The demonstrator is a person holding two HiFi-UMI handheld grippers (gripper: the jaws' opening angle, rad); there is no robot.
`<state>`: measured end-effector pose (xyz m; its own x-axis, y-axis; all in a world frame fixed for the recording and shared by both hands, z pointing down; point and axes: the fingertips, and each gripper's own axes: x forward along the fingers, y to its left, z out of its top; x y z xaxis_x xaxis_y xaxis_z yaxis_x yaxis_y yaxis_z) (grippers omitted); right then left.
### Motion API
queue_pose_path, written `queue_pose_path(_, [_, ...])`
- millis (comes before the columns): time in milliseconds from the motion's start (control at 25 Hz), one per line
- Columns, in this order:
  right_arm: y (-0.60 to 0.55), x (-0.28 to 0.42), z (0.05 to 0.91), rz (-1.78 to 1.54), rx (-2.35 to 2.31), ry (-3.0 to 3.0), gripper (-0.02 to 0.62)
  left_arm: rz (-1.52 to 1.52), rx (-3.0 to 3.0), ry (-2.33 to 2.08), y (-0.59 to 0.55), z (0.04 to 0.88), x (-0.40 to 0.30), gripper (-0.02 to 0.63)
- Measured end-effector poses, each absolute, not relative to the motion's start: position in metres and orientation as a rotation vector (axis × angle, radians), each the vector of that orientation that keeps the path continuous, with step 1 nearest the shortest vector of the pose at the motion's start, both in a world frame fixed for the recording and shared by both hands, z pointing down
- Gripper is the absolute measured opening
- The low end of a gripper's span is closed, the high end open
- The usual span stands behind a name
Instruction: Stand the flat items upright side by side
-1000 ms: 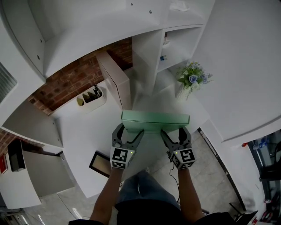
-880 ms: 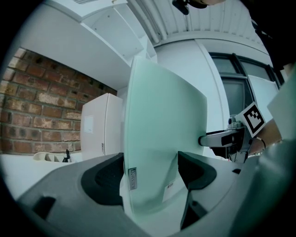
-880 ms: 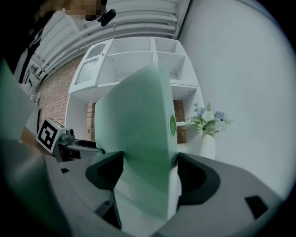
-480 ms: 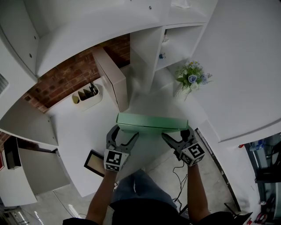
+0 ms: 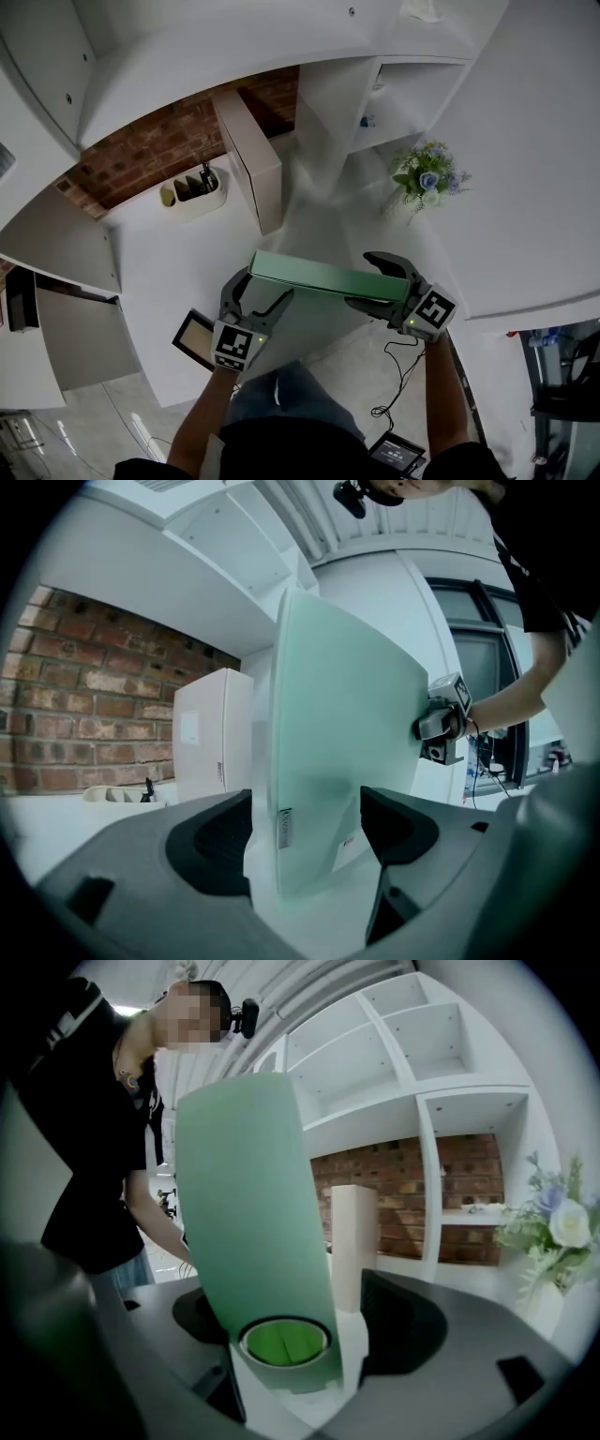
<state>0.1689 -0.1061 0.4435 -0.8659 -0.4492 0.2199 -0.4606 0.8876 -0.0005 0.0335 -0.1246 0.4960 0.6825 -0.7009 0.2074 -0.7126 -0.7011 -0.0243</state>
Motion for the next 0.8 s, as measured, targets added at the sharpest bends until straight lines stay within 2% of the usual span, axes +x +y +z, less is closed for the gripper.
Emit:
queue_pose_path(80, [-0.104, 0.164, 0.442, 0.062, 0.607, -2.86, 0.333, 0.308, 2.819, -1.205, -0.126, 0.495, 0.033, 0.339])
queue_pose_path(120, [-0.104, 0.162, 0.442, 0.051, 0.577, -2.866, 0.287, 0.306, 2.815, -1.212, -0.127, 0.494, 0.032, 0.339])
queue_pose_path(200, [-0.104, 0.161, 0.443, 0.015, 0.546, -2.867, 0.234, 0.302, 2.805, -1.224, -0.129, 0.494, 0.032, 0.339])
queue_pose_path(360, [-0.105, 0.159, 0.441, -0.073, 0.529, -2.861, 0.173, 0.311, 2.798, -1.242, -0.131, 0.493, 0.032, 0.339])
queue_pose_path(520, [-0.108, 0.162, 0.435, -0.099, 0.622, -2.867, 0.146, 0.322, 2.796, -1.249, -0.135, 0.494, 0.032, 0.339])
queue_pose_path(800, [-0.108, 0.19, 0.415, -0.033, 0.906, -2.839, 0.135, 0.294, 2.807, -1.22, -0.139, 0.489, 0.039, 0.339])
